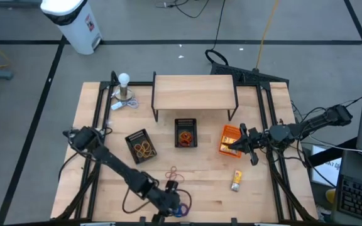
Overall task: Pick & Place Office Desk Supplies
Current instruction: Put the blue spring keychain into the right black basket
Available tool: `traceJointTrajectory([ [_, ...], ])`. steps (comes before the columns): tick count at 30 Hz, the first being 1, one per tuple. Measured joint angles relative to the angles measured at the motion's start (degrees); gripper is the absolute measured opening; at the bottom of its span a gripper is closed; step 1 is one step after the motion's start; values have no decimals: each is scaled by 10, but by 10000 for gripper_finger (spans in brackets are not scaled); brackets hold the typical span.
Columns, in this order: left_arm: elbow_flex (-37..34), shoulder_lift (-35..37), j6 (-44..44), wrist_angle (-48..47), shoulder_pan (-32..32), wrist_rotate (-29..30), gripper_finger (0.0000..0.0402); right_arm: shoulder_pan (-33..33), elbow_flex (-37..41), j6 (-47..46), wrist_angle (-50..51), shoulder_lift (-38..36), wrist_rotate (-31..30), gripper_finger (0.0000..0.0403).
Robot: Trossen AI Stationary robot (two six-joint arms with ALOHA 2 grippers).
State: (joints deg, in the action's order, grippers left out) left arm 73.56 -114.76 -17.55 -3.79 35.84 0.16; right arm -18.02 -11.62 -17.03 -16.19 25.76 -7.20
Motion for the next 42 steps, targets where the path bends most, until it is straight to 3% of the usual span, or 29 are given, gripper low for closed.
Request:
traceJointTrajectory([
  [7, 13, -37, -4, -21, 1, 32, 202, 0, 0, -3, 2, 0, 0, 0],
  [15, 15, -64, -5, -18, -12, 31, 199, -1, 0, -3, 2, 0, 0, 0],
  [19, 15, -62, 16, -22, -13, 30, 153, -1, 0, -3, 2, 0, 0, 0],
  [24, 13, -57, 44, -35, -16, 24, 28, -1, 0, 0, 5, 0, 0, 0],
  [30, 13, -51, 62, -42, -21, 11, 20, -1, 0, 3, 6, 0, 0, 0],
  [42, 9, 128, 147, -83, -14, 23, 8, -1, -1, 2, 11, 1, 0, 0],
])
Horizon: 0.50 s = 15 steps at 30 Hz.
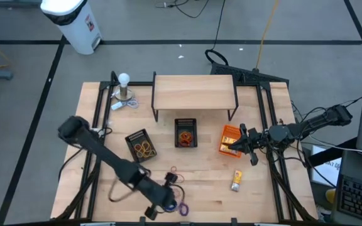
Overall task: Pick & Place Office Desk Supplies
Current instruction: Put the blue spring keychain into the right black basket
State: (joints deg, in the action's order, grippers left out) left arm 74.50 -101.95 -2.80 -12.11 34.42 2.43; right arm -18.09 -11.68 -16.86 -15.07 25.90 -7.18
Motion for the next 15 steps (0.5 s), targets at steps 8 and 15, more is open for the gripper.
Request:
traceJointTrajectory([
  [8, -51, 211, 88, -24, -7, 110, 7, 0, 0, 14, 4, 2, -1, 0],
  [15, -186, 391, 100, 66, -7, 224, 7, 8, 0, 47, -2, -11, -1, 0],
])
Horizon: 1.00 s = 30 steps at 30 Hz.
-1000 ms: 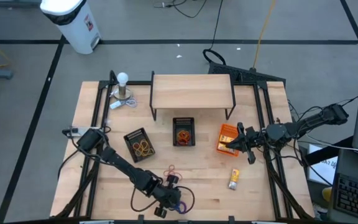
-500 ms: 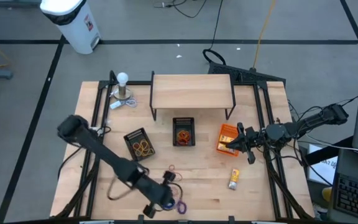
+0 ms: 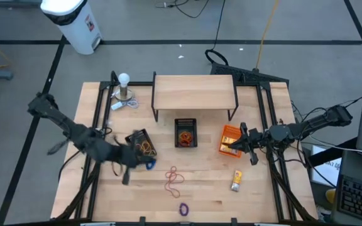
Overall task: Pick & Place Office Desk Supplies
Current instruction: Put the blue spring keychain into the right black basket
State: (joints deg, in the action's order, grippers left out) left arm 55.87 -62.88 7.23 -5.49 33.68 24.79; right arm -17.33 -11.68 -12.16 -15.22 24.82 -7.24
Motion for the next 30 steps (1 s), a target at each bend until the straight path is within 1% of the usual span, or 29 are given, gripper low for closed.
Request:
traceJointTrajectory([
  [5, -124, 109, -3, 89, 2, 60, 7, 31, 0, 22, 19, -37, -1, 0],
  [9, -215, 176, -3, 140, -1, 86, 7, 69, 0, 28, 46, -59, 6, 0],
  [11, -252, 206, -1, 162, -3, 95, 7, 89, 0, 27, 60, -66, 16, 0],
  [14, -297, 254, 7, 164, -3, 120, 7, 116, 0, 29, 66, -73, 21, 0],
  [17, -334, 307, 8, 164, -3, 143, 7, 137, 0, 38, 59, -84, 59, 0],
  [20, -366, 362, 11, 163, -3, 145, 7, 147, 0, 40, 46, -102, 73, 0],
  [26, -409, 466, 38, 154, -3, 150, 7, 148, 0, 52, 13, -112, 69, 0],
  [30, -425, 518, 49, 139, -3, 171, 7, 147, 7, 60, 5, -112, 33, 0],
])
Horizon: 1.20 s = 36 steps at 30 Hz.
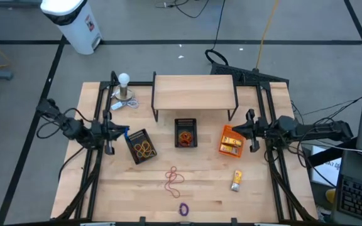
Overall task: Pick & Place Office Desk Supplies
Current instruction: Put the blue spring keychain into the right black basket
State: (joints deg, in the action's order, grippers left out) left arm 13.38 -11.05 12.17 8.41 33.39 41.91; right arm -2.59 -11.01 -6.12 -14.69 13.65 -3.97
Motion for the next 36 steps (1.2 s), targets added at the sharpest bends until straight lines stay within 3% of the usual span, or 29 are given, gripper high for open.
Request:
traceJointTrajectory([
  [8, -46, 68, 21, -2, 0, 9, 7, 6, 99, 31, -160, -3, -9, 0],
  [22, -125, 104, -7, 24, 0, 33, 7, 18, 100, -6, -113, 3, -2, 0],
  [32, -126, 104, -22, 31, 0, 33, 8, 18, 101, -1, -103, 3, -3, 0],
  [36, -112, 95, 17, 96, 0, 38, 7, 18, 101, -1, -104, 3, -3, 0],
])
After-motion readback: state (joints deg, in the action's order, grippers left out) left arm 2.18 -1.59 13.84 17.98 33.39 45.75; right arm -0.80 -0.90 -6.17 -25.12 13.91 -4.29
